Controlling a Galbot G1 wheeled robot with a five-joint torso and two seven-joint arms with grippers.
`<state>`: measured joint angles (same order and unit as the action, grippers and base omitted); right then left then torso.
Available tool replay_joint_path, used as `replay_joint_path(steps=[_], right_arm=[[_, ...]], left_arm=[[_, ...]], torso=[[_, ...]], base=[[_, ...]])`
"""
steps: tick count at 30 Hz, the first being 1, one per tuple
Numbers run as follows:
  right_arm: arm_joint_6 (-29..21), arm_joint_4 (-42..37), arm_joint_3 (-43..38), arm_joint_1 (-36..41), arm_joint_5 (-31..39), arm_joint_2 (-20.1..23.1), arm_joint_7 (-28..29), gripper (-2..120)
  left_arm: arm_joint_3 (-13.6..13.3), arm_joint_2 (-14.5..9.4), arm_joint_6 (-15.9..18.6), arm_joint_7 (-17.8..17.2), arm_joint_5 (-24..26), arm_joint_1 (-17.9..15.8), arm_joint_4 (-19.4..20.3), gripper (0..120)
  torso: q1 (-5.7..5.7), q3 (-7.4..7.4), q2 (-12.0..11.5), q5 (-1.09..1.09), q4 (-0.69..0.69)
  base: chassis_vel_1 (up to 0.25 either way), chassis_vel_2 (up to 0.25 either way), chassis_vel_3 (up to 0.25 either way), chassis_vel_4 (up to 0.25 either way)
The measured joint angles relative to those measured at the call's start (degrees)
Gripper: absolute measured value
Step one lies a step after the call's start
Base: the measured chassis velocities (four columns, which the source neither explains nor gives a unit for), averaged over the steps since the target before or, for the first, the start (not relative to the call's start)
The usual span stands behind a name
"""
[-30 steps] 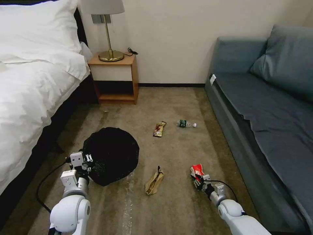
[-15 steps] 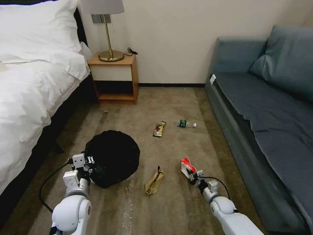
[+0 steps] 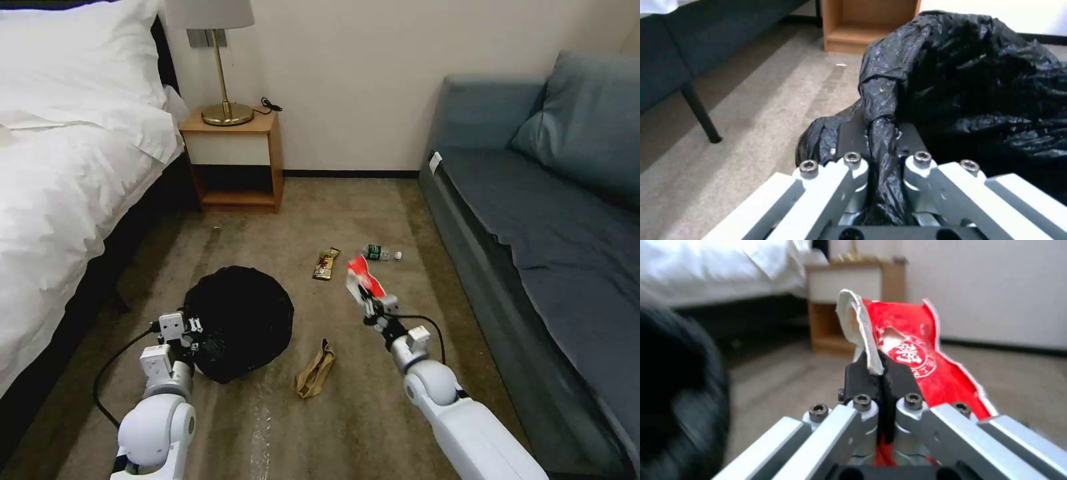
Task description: Pick up the trash bin, then pick up the garbage on the floor and place it into the trash bin.
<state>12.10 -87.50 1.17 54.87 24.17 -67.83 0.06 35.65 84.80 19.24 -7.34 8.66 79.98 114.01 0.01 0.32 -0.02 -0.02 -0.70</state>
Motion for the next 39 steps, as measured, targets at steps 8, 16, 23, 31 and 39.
replay_joint_path(steps=[8, 16, 23, 31, 39], right_arm=[[-1.5, -4.0, 14.4, -8.5, 3.2, 2.8, 3.4, 0], [-3.2, -6.2, 20.9, -13.4, 4.3, 1.7, 5.1, 0], [-3.5, -6.9, 22.7, -12.9, 4.2, 1.5, 5.2, 0], [-3.5, -5.7, 25.1, -11.5, 3.1, 0.2, 5.1, 0], [-3.4, -4.4, 26.9, -11.3, 1.8, -0.7, 4.9, 0]], left_arm=[[-0.1, 0.0, 0.1, -0.1, 0.0, -1.4, -1.2, 4], [-0.9, 0.1, 0.1, -0.2, -0.2, -1.8, -1.8, 4], [-1.2, 0.1, 0.1, -0.2, -0.5, -2.1, -2.0, 4], [-2.3, 0.6, 0.1, -0.3, -1.3, -2.7, -2.0, 4], [-2.9, 1.1, 0.1, -0.5, -1.8, -2.9, -2.0, 4]], torso=[[0.00, 0.00, 0.0, 0.01, 0.02], [0.00, 0.00, 0.0, 0.00, 0.02], [0.00, 0.00, 0.0, 0.00, 0.01], [0.00, 0.00, 0.0, 0.00, 0.00], [0.00, 0.00, 0.0, 0.01, 0.01]], base=[[0.000, 0.000, 0.000, 0.000], [0.000, 0.000, 0.000, 0.000], [0.000, 0.000, 0.000, 0.000], [0.000, 0.000, 0.000, 0.000], [0.000, 0.000, 0.000, 0.000]])
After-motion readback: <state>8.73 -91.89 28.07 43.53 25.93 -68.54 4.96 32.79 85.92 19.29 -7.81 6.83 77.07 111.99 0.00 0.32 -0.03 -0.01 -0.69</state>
